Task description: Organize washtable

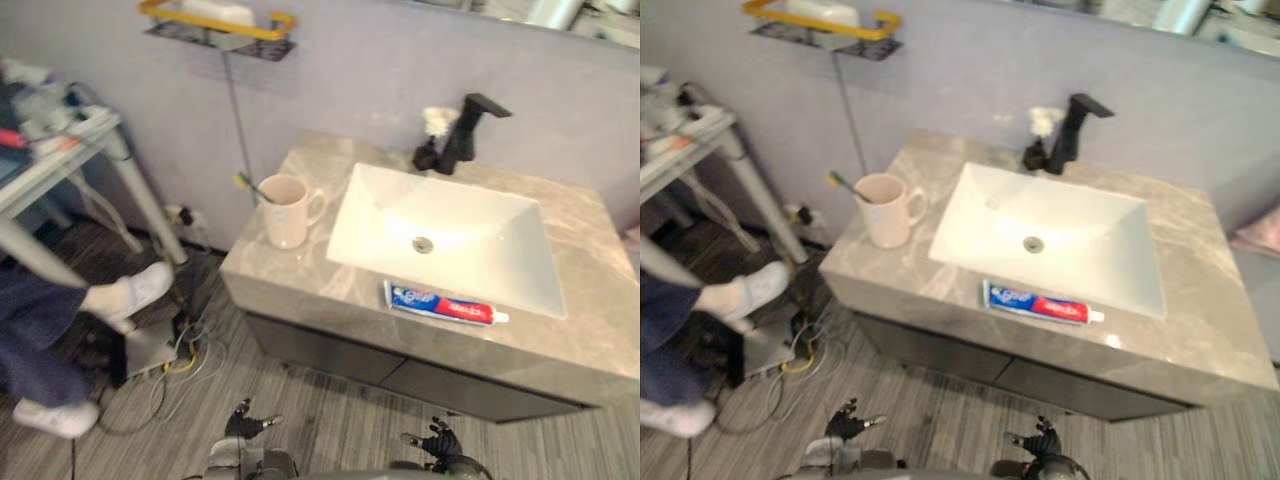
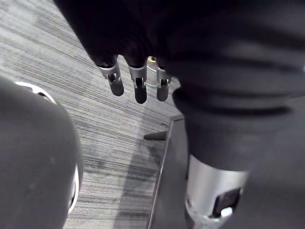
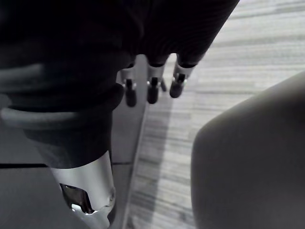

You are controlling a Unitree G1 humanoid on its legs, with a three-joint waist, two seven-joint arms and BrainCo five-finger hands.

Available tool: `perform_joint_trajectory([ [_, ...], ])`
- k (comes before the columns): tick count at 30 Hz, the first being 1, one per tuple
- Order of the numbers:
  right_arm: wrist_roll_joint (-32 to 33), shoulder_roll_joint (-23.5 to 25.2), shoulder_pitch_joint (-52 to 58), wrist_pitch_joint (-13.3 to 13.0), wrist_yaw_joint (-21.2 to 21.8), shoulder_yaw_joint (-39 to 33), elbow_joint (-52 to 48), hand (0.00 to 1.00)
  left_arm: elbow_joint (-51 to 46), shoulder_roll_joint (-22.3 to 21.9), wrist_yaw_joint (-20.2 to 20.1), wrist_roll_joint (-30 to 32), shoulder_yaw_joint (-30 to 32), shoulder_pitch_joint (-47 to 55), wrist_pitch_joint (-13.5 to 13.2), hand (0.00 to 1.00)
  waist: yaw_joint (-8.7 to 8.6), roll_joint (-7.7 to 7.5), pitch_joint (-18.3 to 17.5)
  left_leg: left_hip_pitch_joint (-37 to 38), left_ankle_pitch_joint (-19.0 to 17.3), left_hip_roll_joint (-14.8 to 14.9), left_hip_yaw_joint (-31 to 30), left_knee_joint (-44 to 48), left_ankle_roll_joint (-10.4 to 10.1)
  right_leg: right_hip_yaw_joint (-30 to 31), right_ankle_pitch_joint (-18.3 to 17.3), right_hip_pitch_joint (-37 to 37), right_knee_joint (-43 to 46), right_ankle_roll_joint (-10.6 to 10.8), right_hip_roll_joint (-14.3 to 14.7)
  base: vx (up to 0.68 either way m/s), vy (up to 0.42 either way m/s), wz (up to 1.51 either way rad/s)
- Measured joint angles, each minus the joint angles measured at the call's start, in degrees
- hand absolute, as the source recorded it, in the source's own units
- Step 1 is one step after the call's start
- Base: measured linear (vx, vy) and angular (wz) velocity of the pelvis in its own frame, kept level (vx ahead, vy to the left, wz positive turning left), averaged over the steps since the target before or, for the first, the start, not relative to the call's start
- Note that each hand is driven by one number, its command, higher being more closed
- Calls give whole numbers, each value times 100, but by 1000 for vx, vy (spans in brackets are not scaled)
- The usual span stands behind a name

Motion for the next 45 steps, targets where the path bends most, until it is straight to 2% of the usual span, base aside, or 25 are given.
perform_joint_trajectory([
  [1,0,-10,-14,-2,-1,0,0,0,64,1,-1,0,-11,1,6,0,-27,28,4,252,-33,15,93,-166,63,-326,63,-166,311,-62,-54,141,67,-81],
  [3,0,-15,-28,-17,-9,6,0,0,107,-19,-4,2,-26,-33,41,0,-60,30,4,579,-46,42,220,-486,86,-1044,-169,-332,620,-167,-84,154,5,-58],
  [5,-1,-30,-42,-35,-13,5,2,0,104,-42,-5,5,-45,-52,40,0,-72,30,4,675,-43,46,292,-634,80,-1514,-217,-467,591,-256,-47,116,-55,-20],
  [6,-1,-31,-40,-37,-14,13,4,0,103,-34,-7,7,-65,-46,39,0,-69,19,-2,723,-33,3,325,-644,56,-1703,-106,-502,250,-428,16,171,-107,-16],
  [7,-1,-50,-31,-42,-15,11,14,0,109,-51,-8,11,-66,-45,42,0,-66,31,-16,756,-28,-48,311,-668,43,-1737,-202,-424,95,-547,19,228,-136,-24],
  [8,-2,-86,-57,-50,-12,0,13,0,110,-118,-9,17,-69,-49,45,0,-50,99,-33,793,3,-29,260,-694,-12,-1726,-212,-337,-4,-551,88,196,-113,-23],
  [9,18,-134,-58,-68,-16,-25,-1,0,110,-188,-13,25,-65,-32,47,0,-50,265,-45,787,62,-4,183,-714,-110,-1744,-207,-267,-135,-558,136,147,-80,-17],
  [10,7,-150,-59,-73,-17,-60,-6,0,112,-232,-14,25,-65,-32,48,0,-75,332,-36,803,97,9,150,-712,-166,-1780,-208,-196,-205,-558,156,156,-72,9],
  [12,12,-187,-72,-61,-27,-82,6,0,70,-336,-39,36,-67,-48,36,0,-124,420,-38,727,217,114,-48,-190,-335,-1877,-229,132,-420,-534,196,155,-65,26],
  [13,12,-220,-53,-61,-33,-66,6,0,33,-344,-82,39,-66,-45,29,0,-154,377,-5,507,256,202,-183,437,-379,-1926,-253,298,-520,-526,232,99,-38,18],
  [14,13,-238,-40,-62,-36,-34,5,0,-35,-338,-117,33,-65,-63,32,0,-150,377,3,124,472,365,-368,1422,-351,-1952,-334,505,-623,-502,263,92,3,-10],
  [15,20,-179,-35,-55,-38,0,16,0,-115,-332,-116,29,-66,-51,30,0,-63,340,28,-186,560,529,-437,2081,-343,-1857,-350,603,-651,-527,263,75,32,-30],
  [16,25,-176,-32,-50,-48,-5,28,0,-154,-339,-114,29,-65,-41,30,0,-22,340,29,-212,454,552,-423,2059,-279,-1814,-350,642,-663,-527,262,61,61,-40],
  [17,38,-186,-21,-45,-56,-20,28,0,-163,-339,-107,26,-62,-45,97,0,-39,351,28,-305,391,583,-417,1781,-191,-1769,-350,665,-657,-526,260,60,78,-36],
  [19,58,-153,-23,-18,-63,-85,30,0,-186,-285,-102,23,-71,-36,100,0,-7,314,35,-201,298,506,-423,1175,-207,-1650,-354,618,-574,-505,242,54,103,-28],
  [20,59,-122,-44,-8,-95,-116,22,0,-179,-245,-105,23,-92,-5,100,0,-34,266,-8,-22,258,363,-386,779,-216,-1538,-313,596,-619,-433,218,34,93,-13],
  [21,59,-60,15,-1,-122,-128,32,0,-177,-173,-105,24,-145,7,97,0,-41,127,-53,95,258,252,-337,455,-215,-1525,-256,560,-734,-347,200,31,104,-6],
  [24,60,44,59,16,-129,-356,59,0,-121,-104,-113,27,-287,-19,98,0,-42,32,-98,382,265,66,-285,-171,-206,-1562,-56,706,-1127,-215,124,9,129,3],
  [29,64,29,30,18,-130,-593,247,0,-99,-163,-118,28,-289,92,97,0,-50,136,-210,698,473,-214,-288,-914,-41,-1557,311,1019,-1764,-89,109,1,81,3],
  [32,66,29,26,19,-130,-710,274,0,22,-140,-114,28,-276,85,95,0,-39,182,-222,808,587,-300,-289,-1154,17,-1541,527,1089,-2011,-107,110,-14,52,2],
  [41,137,33,-40,24,-131,-842,446,0,106,-70,-106,29,-142,167,95,0,-25,132,-204,1035,777,-501,-300,-1786,116,-1366,787,1165,-2408,-20,112,-76,41,-2],
  [42,241,-103,-77,56,-129,-972,469,0,103,-112,-96,30,-9,170,91,0,-19,216,-110,1285,1123,-690,-459,-2380,143,-1215,949,1146,-2591,13,122,-33,13,-2],
  [45,241,-103,-77,56,-129,-971,469,0,103,-112,-96,30,-9,170,91,0,-20,216,-111,1285,1123,-690,-459,-2380,143,-1215,949,1146,-2591,13,122,0,0,0],
])
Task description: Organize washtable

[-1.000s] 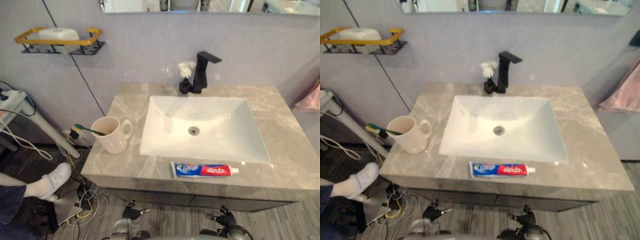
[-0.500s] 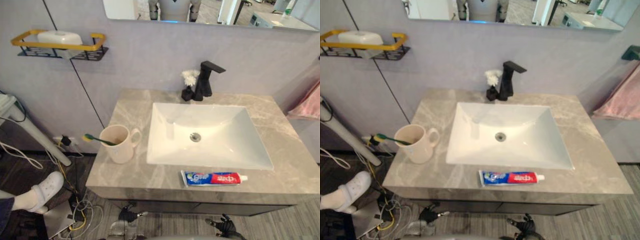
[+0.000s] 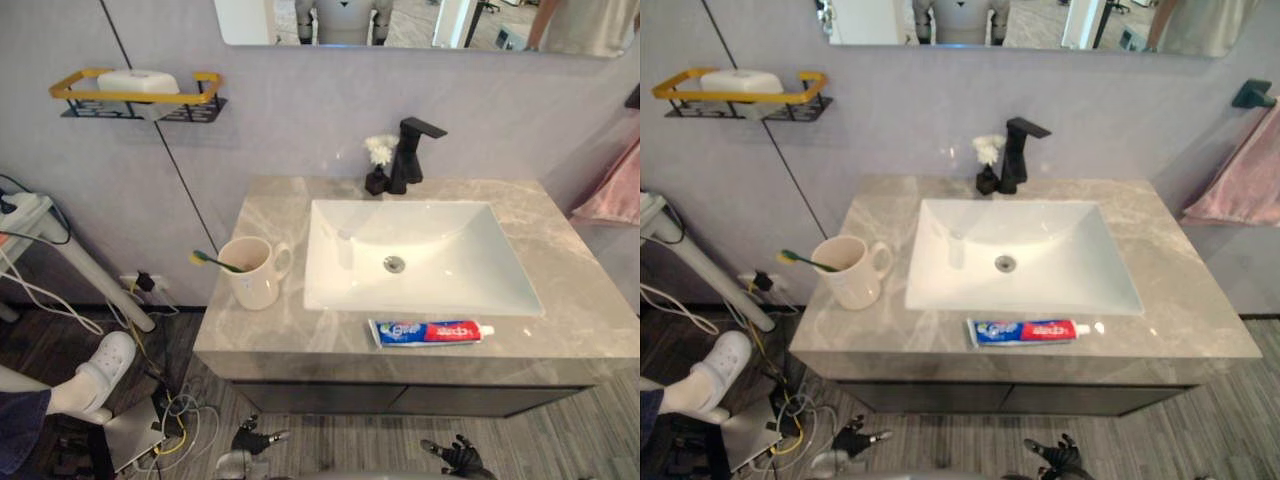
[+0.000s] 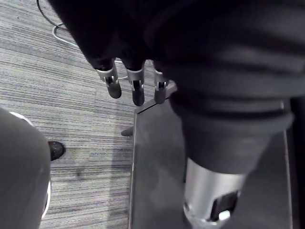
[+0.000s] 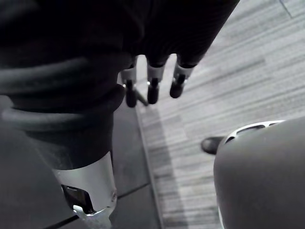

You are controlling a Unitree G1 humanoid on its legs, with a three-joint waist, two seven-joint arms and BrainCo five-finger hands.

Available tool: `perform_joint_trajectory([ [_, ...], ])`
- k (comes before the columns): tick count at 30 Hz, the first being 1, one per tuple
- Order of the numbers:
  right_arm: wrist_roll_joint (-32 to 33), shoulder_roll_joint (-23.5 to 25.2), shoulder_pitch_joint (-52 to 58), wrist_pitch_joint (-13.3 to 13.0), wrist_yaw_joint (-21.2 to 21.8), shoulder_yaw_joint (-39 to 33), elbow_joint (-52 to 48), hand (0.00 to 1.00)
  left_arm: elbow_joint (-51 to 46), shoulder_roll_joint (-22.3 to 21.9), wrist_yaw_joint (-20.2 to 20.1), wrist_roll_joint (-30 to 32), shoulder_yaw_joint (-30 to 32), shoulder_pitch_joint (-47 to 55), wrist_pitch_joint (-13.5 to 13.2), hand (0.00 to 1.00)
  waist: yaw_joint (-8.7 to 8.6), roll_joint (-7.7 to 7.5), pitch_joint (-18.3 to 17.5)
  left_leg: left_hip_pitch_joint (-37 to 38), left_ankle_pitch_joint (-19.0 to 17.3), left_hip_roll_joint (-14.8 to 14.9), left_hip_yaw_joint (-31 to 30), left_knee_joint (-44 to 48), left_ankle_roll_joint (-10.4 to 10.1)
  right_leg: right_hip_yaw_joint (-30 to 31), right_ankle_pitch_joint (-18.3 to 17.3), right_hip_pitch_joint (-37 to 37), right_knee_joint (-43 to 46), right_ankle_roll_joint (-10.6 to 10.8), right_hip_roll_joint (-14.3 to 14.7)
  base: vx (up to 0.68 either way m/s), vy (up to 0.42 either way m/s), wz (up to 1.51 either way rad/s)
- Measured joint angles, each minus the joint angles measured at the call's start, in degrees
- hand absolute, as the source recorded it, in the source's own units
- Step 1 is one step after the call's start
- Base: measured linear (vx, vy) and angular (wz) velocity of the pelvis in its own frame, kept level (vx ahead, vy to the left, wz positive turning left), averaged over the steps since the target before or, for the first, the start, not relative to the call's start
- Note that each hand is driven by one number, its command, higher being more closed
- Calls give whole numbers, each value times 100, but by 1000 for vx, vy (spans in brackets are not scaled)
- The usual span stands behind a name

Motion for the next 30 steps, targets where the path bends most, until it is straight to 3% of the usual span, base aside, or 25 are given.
perform_joint_trajectory([
  [7,316,10,25,2,-7,-79,23,0,-1,-1,38,-3,-1,-1,0,0,-4,1,0,-13,-1,4,2,2,-1,2,0,-14,3,0,0,0,0,0],
  [14,1206,16,235,34,-35,-927,95,0,14,8,125,-33,-3,2,2,0,-6,-1,-2,-4,-12,9,81,1,-18,108,7,-53,0,4,19,0,0,-6],
  [20,1226,-138,332,39,-255,-1297,-29,0,184,77,134,-32,-59,-85,-3,0,-20,0,-8,-10,-12,4,99,8,-17,264,173,-47,-202,-9,66,-25,11,-14],
  [25,857,-290,657,35,-541,-1642,-1599,0,178,168,139,-6,-83,-73,-6,0,-55,-18,-17,-16,-17,-2,100,6,-21,325,185,-82,-207,-4,67,-52,7,-5],
  [27,588,-445,773,29,-679,-1757,-2688,0,149,199,138,-2,-114,7,-9,0,-170,-4,-39,-32,-27,-1,104,4,-28,337,186,-111,-207,-3,68,-27,6,-4],
  [30,192,-597,982,30,-764,-1895,-3981,0,55,201,133,-2,-119,106,-9,0,-187,27,-108,-27,-59,15,175,9,-54,435,192,-155,-202,7,101,10,7,-15],
])
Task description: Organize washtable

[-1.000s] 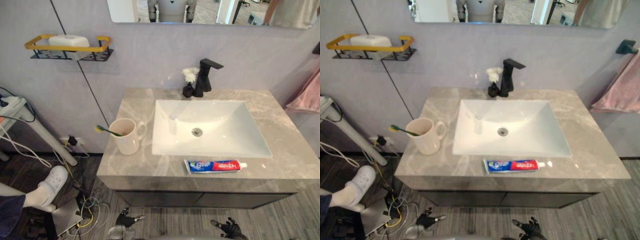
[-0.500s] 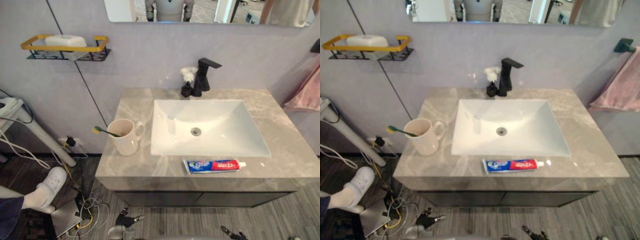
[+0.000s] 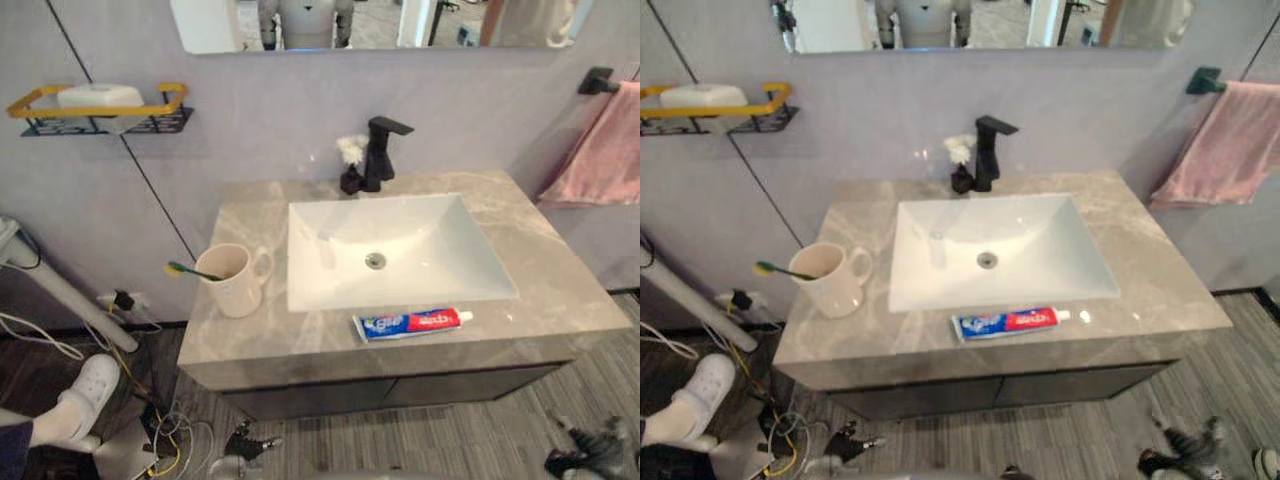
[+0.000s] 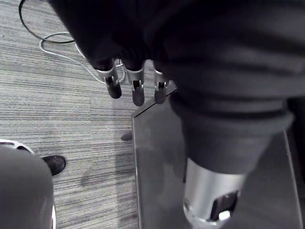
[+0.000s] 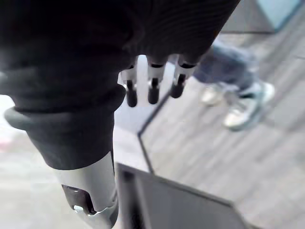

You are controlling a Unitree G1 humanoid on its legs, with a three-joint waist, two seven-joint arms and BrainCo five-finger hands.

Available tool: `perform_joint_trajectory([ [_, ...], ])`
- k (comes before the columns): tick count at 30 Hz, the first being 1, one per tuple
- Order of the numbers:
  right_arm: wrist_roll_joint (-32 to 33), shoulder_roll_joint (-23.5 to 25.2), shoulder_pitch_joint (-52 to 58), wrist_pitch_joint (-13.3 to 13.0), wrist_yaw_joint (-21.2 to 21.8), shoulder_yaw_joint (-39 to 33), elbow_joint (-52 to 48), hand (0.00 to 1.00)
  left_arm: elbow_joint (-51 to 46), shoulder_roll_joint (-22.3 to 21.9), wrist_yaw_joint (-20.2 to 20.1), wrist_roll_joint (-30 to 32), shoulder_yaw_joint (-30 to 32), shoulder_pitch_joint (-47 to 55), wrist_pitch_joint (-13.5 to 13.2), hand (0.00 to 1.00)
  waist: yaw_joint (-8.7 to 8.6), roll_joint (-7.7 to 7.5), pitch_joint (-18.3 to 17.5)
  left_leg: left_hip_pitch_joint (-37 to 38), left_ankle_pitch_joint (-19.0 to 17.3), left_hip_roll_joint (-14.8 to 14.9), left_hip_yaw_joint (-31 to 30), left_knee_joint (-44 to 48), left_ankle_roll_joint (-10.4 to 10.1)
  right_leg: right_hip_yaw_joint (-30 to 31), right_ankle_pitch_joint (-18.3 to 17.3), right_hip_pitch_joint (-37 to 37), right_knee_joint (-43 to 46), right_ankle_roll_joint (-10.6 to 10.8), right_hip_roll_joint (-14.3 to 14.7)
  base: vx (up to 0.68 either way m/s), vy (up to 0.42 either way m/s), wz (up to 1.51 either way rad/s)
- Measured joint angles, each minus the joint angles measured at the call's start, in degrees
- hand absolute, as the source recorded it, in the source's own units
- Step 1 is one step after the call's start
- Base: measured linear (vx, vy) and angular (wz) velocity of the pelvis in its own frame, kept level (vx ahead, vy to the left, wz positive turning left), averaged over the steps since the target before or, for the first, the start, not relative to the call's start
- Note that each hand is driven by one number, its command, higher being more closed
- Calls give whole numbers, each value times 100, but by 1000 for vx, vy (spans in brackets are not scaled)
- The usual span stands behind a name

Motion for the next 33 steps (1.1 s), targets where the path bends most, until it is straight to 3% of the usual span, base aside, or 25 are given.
perform_joint_trajectory([
  [6,-605,-263,-25,-4,33,-130,-1298,0,-107,94,-23,2,-20,137,-2,0,-149,-18,-31,-14,-13,-10,-55,13,12,79,9,-51,3,10,12,15,4,-8],
  [12,-762,-1100,-18,-173,383,174,-1798,0,-98,338,-32,31,-315,324,-49,0,-169,-25,-29,-34,-137,-22,-250,117,45,158,26,-55,-7,33,11,-8,7,-7],
  [15,-798,-1870,-18,-425,764,935,-2281,0,-87,438,-45,129,-508,535,-50,0,-215,-36,-34,-131,-142,-32,-302,121,54,148,44,-141,-19,63,-27,-4,10,4],
  [17,-824,-2572,-19,-842,1161,1599,-2702,0,-60,529,-100,130,-669,652,-55,0,-194,-86,-75,-243,-140,-65,-436,161,57,31,82,-129,-119,57,-35,31,17,21],
  [22,-544,-3527,-86,-1315,1658,2428,-3016,0,-59,584,-159,128,-741,647,-131,0,-126,-135,-124,-312,-139,-42,-733,221,59,-148,98,13,-203,33,-13,45,-15,23],
  [24,-349,-3992,-390,-1451,1842,3069,-3016,0,-59,623,-170,126,-891,640,-184,0,-122,-180,-132,-309,-139,-35,-788,226,59,-173,98,50,-218,32,-7,-5,-22,13],
  [27,-123,-4223,-633,-1629,2077,3622,-3026,0,-48,652,-181,126,-907,640,-259,0,-114,-230,-140,-379,-139,-45,-887,254,59,-262,97,50,-225,32,-22,-34,-17,13],
  [33,140,-4753,-850,-1694,2341,4228,-3041,0,95,684,-183,124,-911,561,-340,0,-21,-286,-143,-505,-126,-54,-1021,302,74,-370,120,55,-322,2,-23,-23,-18,12],
])
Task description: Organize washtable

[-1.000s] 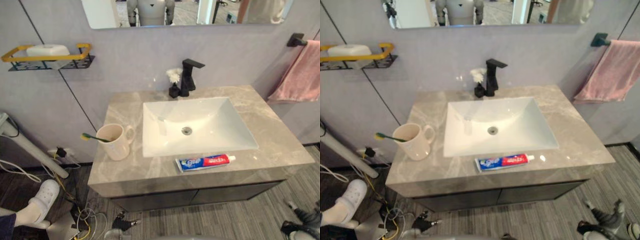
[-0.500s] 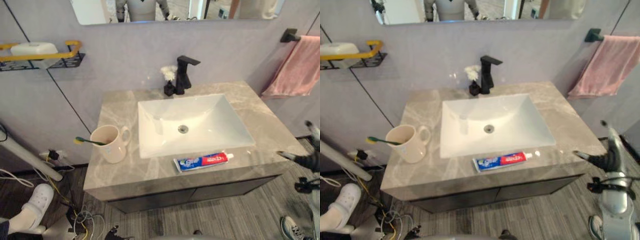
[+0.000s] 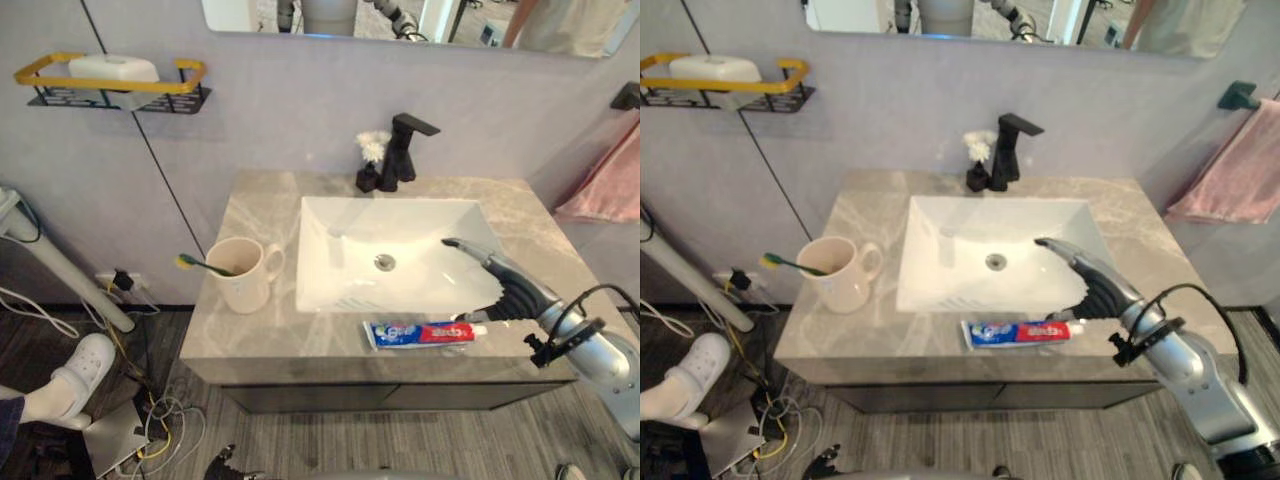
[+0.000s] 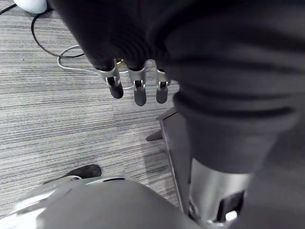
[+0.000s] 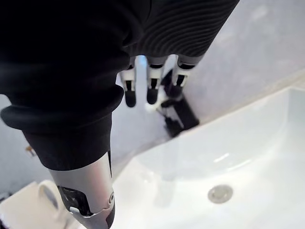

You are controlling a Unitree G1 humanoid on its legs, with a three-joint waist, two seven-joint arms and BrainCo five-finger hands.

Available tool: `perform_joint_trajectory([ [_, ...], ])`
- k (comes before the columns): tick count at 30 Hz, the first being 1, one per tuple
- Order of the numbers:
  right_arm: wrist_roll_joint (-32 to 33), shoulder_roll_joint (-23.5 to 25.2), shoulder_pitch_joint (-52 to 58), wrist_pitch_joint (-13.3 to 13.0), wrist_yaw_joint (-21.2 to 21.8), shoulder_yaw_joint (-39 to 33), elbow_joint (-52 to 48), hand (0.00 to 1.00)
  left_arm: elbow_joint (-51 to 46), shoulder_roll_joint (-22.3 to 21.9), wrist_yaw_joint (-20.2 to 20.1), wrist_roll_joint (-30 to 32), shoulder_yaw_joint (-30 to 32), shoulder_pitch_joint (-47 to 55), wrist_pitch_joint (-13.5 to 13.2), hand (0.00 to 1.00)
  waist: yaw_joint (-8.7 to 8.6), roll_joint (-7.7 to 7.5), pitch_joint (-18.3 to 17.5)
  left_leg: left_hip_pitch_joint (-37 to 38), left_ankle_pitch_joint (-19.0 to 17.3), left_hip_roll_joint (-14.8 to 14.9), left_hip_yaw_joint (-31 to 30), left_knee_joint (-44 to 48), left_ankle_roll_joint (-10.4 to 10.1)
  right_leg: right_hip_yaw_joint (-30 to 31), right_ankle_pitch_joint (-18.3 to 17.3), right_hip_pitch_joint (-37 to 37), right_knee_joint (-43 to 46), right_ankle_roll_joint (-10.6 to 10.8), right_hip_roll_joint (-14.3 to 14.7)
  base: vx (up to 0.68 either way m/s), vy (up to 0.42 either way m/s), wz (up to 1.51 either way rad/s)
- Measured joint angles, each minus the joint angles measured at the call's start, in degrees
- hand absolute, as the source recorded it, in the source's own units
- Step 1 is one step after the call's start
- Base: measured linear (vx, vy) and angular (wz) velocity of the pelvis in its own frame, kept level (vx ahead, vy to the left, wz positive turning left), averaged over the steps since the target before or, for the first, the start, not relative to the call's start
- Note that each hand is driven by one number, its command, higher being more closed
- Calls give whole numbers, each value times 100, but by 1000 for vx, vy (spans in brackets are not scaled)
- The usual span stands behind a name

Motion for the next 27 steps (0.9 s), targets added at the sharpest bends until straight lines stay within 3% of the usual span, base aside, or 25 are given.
perform_joint_trajectory([
  [6,348,-353,-174,19,313,453,-6,0,69,50,-35,0,-115,-79,-21,0,43,-54,19,-52,24,-7,-193,1,20,-185,5,70,-47,-7,1,-5,-26,16],
  [12,355,-369,-309,67,446,918,0,0,69,125,-98,-2,-144,-98,-31,0,53,-135,29,-42,26,-14,-241,1,22,-231,7,121,-80,-11,-3,-3,-9,4],
  [27,-239,-126,-224,205,780,1549,44,0,136,242,-103,-2,-403,-300,-12,0,55,-187,164,-43,33,-23,-244,12,34,-230,7,131,-86,-12,-11,-2,-2,0],
])
